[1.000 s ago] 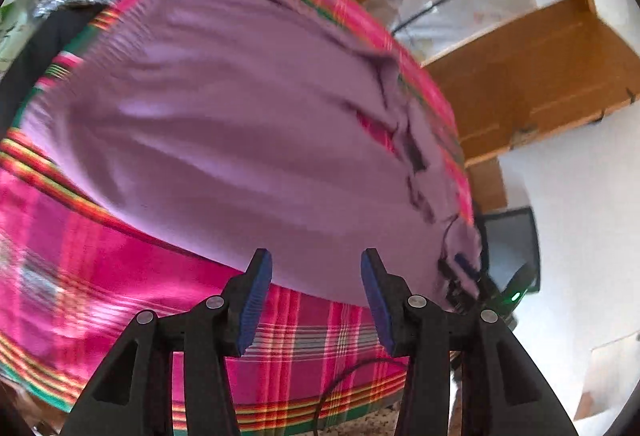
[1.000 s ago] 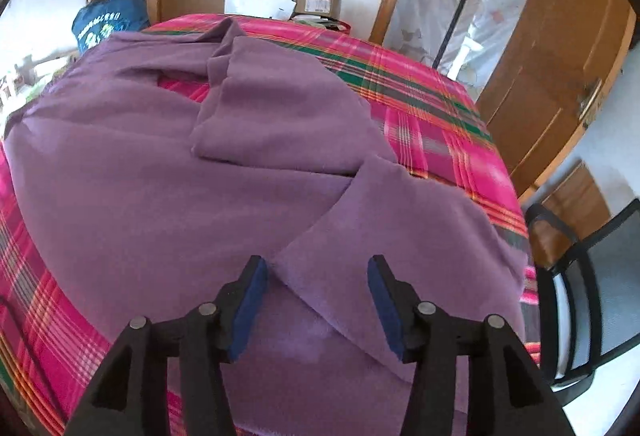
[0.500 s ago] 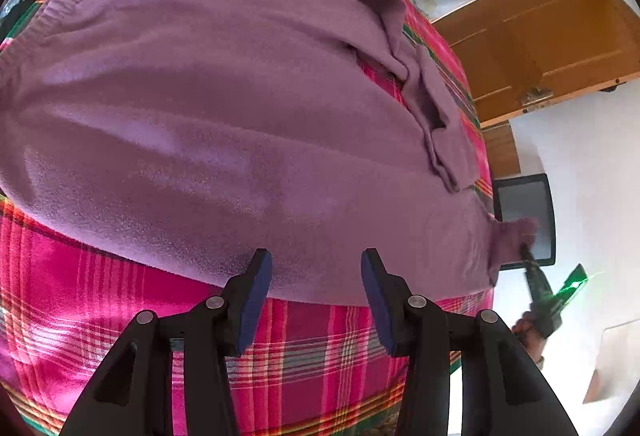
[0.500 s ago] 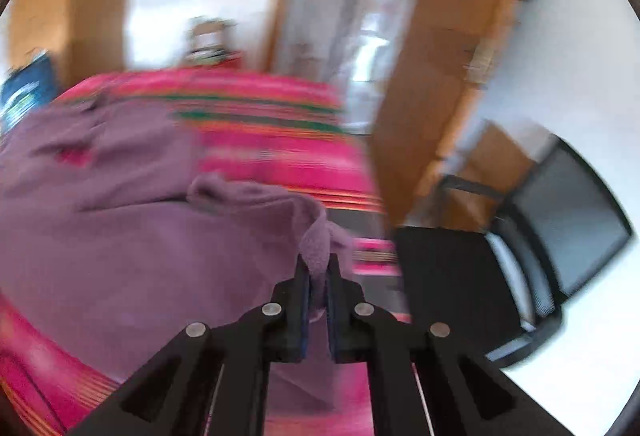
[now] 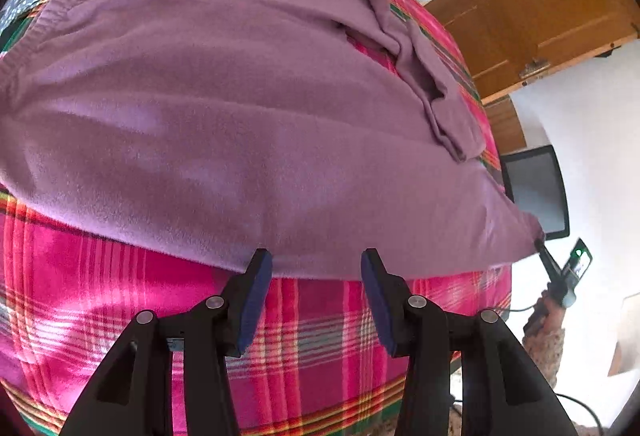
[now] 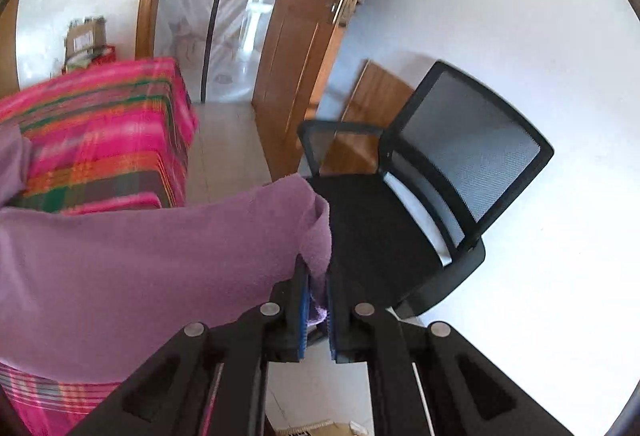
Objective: Fold clothes
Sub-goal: 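Grasp the garment edge with the right gripper and lift it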
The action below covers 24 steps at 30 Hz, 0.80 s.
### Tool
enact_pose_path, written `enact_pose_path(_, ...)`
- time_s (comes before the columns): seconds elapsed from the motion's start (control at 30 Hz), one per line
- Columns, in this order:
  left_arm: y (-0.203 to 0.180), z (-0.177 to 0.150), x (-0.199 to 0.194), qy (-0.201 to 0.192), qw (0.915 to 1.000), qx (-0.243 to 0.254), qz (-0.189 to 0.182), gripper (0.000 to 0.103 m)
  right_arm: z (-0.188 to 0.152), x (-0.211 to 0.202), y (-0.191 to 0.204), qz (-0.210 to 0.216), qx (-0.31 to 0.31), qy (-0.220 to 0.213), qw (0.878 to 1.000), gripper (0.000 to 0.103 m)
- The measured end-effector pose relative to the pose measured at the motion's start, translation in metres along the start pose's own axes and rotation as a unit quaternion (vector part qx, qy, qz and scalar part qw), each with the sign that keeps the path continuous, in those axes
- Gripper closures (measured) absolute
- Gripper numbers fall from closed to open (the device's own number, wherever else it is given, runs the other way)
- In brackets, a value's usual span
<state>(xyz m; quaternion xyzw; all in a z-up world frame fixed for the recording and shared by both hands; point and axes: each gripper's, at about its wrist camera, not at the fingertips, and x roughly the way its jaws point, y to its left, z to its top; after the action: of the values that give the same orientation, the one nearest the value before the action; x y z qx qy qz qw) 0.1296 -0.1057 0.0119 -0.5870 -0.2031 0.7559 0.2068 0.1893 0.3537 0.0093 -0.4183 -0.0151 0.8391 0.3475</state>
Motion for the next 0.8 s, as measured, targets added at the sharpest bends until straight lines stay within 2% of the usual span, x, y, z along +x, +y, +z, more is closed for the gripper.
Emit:
enact_pose_path(0.2,0.004,-0.008,-0.002,0.006,0.9999,-0.014,-0.002,0.054,-0.013,0.018,-0.002,0.001,0.003,0.031,1.0,0.096)
enact_pose_path(0.3,0.012,-0.011,-0.011,-0.006,0.9994,-0.035,-0.004,0.054,-0.017,0.02,-0.006,-0.003,0.0,0.043,0.999,0.088)
enact_pose_path(0.4,0.027,-0.011,-0.016,-0.008,0.9968,-0.076,-0.025,0.054,-0.02,0.005,-0.008,0.001,0.002,0.027,1.0,0.087)
enact_pose_path(0.47,0.036,-0.01,-0.018,-0.01,0.9946,-0.1,-0.025,0.054,-0.019,-0.01,-0.003,0.011,-0.005,0.007,1.0,0.086)
enact_pose_path(0.53,0.048,-0.01,-0.023,-0.023,0.9892,-0.138,-0.042,0.052,-0.015,-0.031,0.007,0.03,-0.02,-0.023,0.999,0.086)
enact_pose_path(0.6,0.059,-0.01,-0.027,-0.036,0.9835,-0.169,-0.052,0.052,-0.013,-0.057,0.026,0.076,-0.036,-0.059,0.995,0.085)
enact_pose_path(0.67,0.069,-0.011,-0.033,-0.058,0.9771,-0.198,-0.055,0.052,-0.014,-0.082,0.054,0.15,-0.07,-0.079,0.983,0.077)
enact_pose_path(0.7,0.075,-0.01,-0.036,-0.07,0.9728,-0.213,-0.058,0.052,-0.018,-0.098,0.078,0.194,-0.109,-0.092,0.971,0.076)
enact_pose_path(0.8,0.088,-0.009,-0.041,-0.087,0.962,-0.25,-0.067,0.052,-0.035,-0.141,0.152,0.299,-0.225,-0.125,0.919,0.076)
